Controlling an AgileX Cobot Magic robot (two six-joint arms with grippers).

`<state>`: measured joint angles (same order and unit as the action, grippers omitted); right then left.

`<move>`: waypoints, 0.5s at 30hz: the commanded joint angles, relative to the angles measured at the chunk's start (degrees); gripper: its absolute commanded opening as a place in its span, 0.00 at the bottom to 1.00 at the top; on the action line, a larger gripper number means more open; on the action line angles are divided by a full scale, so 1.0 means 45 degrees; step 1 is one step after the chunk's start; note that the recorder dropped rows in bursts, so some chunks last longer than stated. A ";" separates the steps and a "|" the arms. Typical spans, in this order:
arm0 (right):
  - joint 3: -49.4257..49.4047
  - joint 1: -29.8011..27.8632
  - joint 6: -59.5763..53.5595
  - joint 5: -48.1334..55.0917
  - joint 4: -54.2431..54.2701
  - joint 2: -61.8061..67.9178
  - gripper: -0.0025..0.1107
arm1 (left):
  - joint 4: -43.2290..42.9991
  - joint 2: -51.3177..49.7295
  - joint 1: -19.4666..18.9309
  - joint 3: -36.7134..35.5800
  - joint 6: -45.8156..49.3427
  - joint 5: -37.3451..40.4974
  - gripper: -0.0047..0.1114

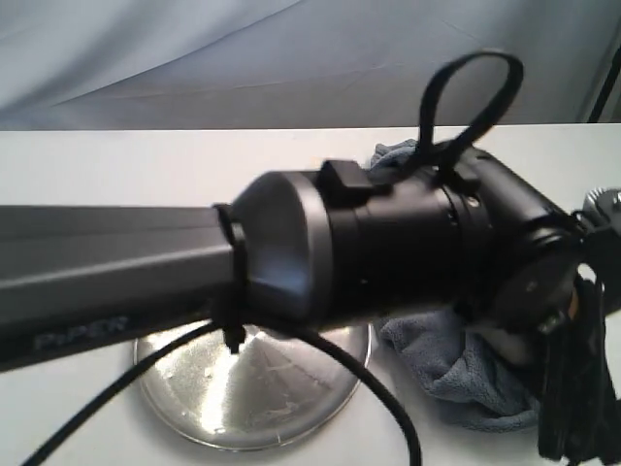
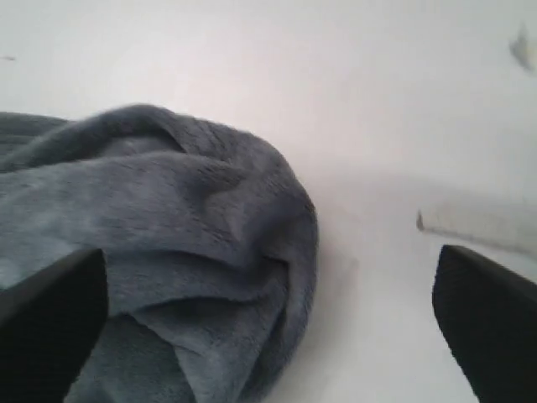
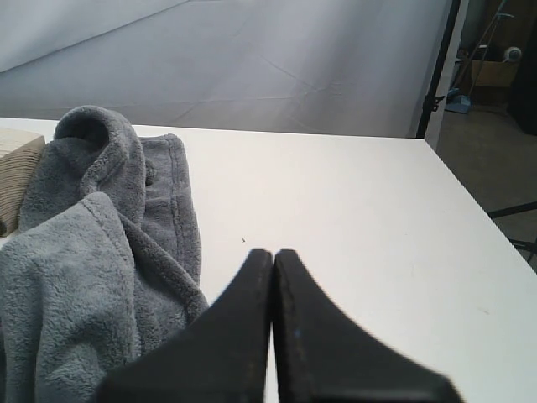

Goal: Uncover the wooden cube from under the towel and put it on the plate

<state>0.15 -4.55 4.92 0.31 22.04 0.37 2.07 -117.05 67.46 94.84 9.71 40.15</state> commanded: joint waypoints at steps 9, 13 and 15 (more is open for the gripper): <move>-0.0033 0.0001 0.0051 0.0150 0.0062 -0.0082 0.05 | 0.0219 -0.0875 -0.5287 0.0023 -0.3151 -0.7328 0.94; -0.0033 0.0001 0.0051 0.0150 0.0062 -0.0082 0.05 | -0.0334 -0.1837 -0.5559 0.0023 -0.2982 -0.8922 0.94; -0.0033 0.0001 0.0051 0.0150 0.0062 -0.0082 0.05 | -0.1614 -0.2221 -0.5529 0.0023 -0.2680 -0.8848 0.94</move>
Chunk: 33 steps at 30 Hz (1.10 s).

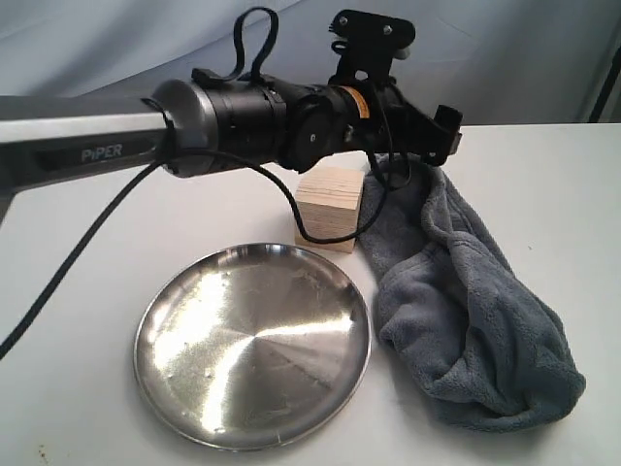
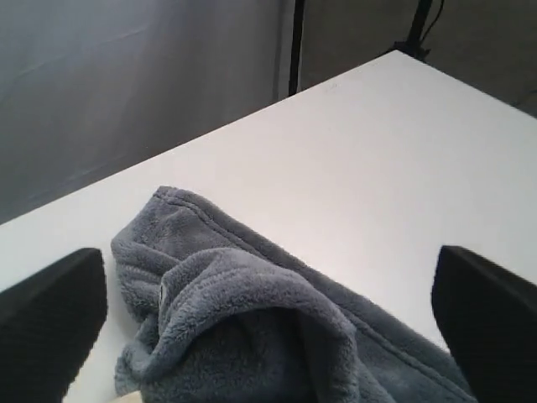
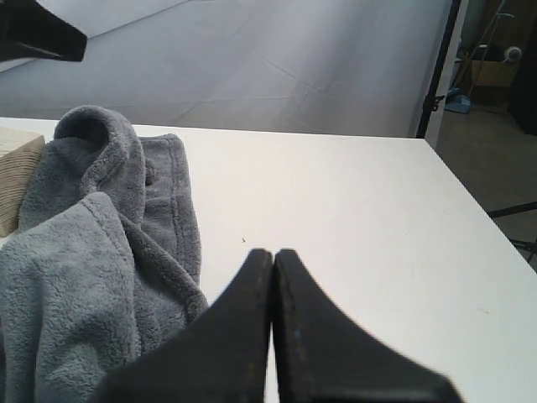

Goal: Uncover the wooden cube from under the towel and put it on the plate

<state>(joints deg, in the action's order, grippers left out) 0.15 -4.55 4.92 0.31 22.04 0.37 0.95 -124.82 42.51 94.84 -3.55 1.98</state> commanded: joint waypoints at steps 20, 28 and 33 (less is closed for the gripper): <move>-0.0033 0.0001 0.0051 0.0150 0.0062 -0.0082 0.05 | -0.2402 -0.2553 0.0094 0.0023 0.0140 -0.2468 0.94; -0.0033 0.0001 0.0051 0.0150 0.0062 -0.0082 0.05 | -0.2402 -0.2559 0.0105 0.0023 -0.0609 -0.2403 0.87; -0.0033 0.0001 0.0051 0.0150 0.0062 -0.0082 0.05 | -0.2402 -0.2613 0.0105 0.0023 -0.0795 -0.2403 0.45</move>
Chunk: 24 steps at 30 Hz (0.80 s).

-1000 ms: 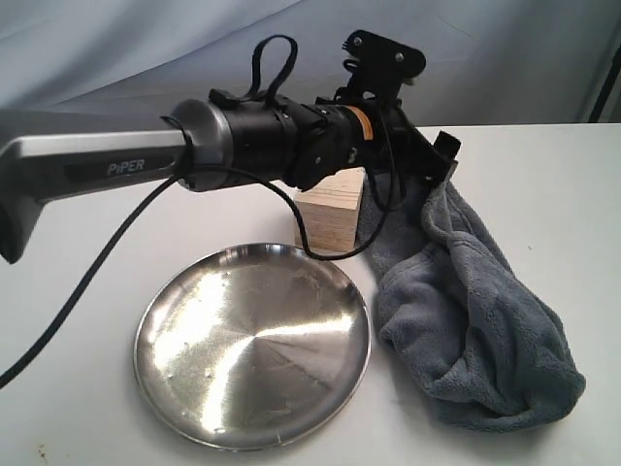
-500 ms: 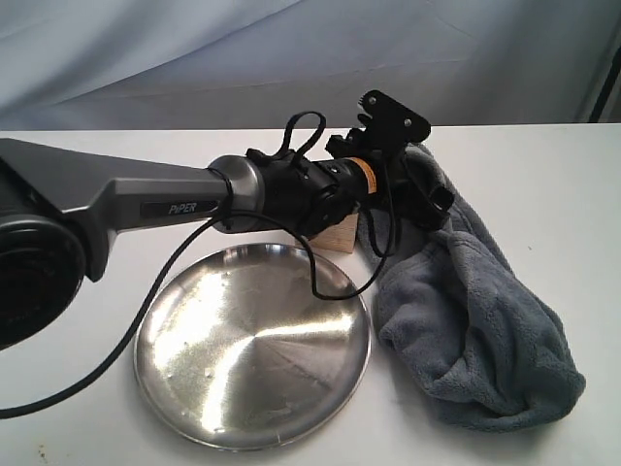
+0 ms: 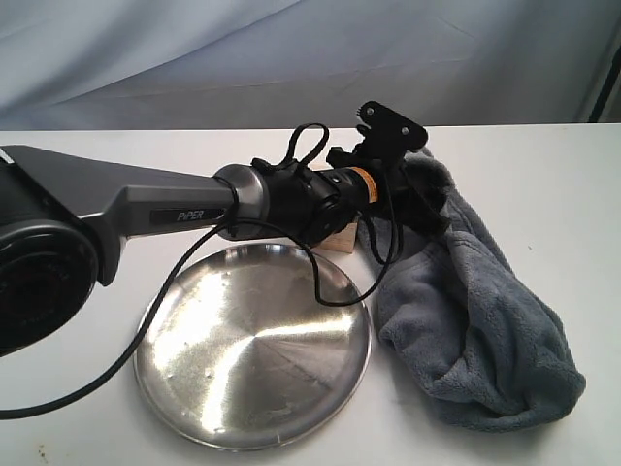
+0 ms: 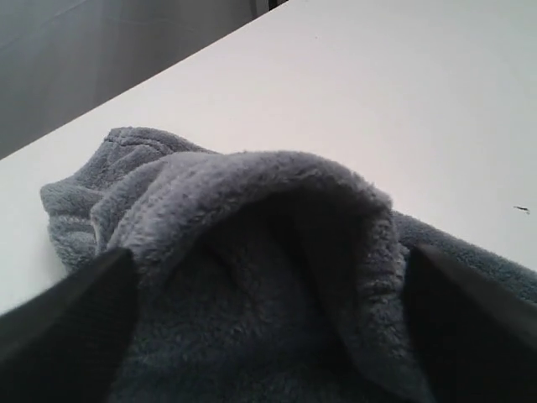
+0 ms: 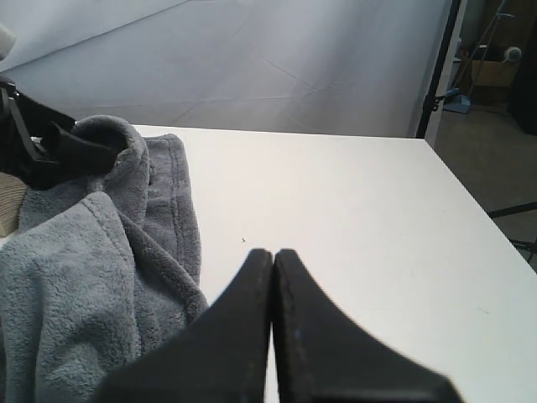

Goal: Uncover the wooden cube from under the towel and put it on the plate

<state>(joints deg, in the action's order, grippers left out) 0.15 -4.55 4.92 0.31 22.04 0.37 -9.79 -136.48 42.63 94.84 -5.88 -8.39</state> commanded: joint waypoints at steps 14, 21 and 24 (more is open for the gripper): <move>-0.0033 0.0001 0.0051 0.0150 0.0062 -0.0082 0.05 | -0.1636 -0.0031 0.1051 0.0023 -0.0212 0.0183 0.11; -0.0033 0.0001 0.0051 0.0150 0.0062 -0.0082 0.05 | -0.1916 -0.0031 0.2405 0.0023 -0.0305 0.0208 0.04; -0.0033 0.0001 0.0051 0.0150 0.0062 -0.0082 0.05 | -0.1564 -0.0031 0.3051 0.0023 -0.0411 0.0407 0.04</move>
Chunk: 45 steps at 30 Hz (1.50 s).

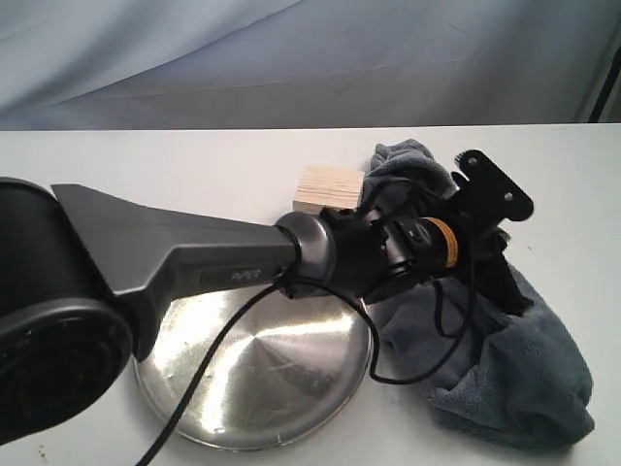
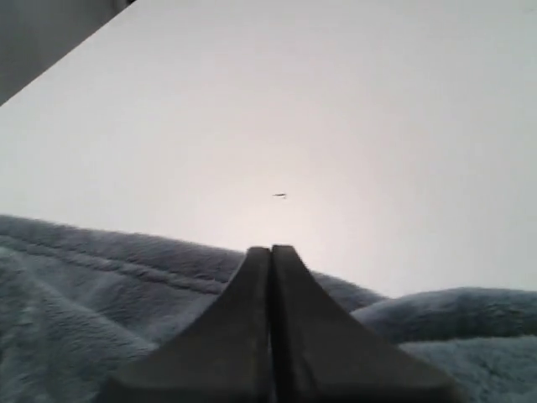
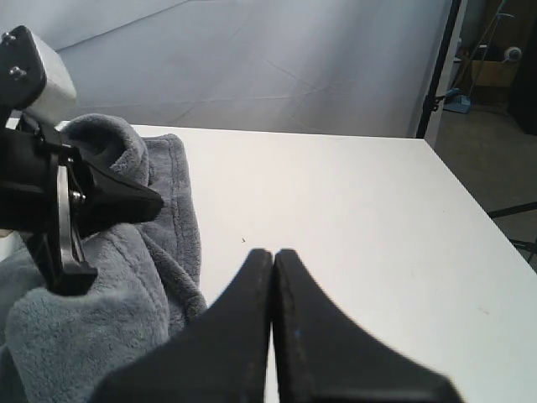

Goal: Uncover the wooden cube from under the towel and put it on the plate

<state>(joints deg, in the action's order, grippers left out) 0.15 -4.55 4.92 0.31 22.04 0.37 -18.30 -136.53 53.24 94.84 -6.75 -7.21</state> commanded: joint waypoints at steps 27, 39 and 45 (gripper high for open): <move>-0.0033 0.0001 0.0051 0.0150 0.0062 -0.0082 0.05 | 0.1259 -0.1278 -0.2444 0.4025 -0.2566 0.4324 0.61; -0.0033 0.0001 0.0051 0.0150 0.0062 -0.0082 0.05 | 0.1994 -0.1531 -0.2064 0.4025 -0.1777 0.5689 0.37; -0.0033 0.0001 0.0051 0.0150 0.0062 -0.0082 0.05 | 0.1994 -0.1793 -0.2064 0.4025 -0.1713 0.6321 0.04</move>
<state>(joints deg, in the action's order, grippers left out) 0.15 -4.55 4.92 0.31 22.04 0.37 -10.02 -144.13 43.67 112.77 -14.81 19.72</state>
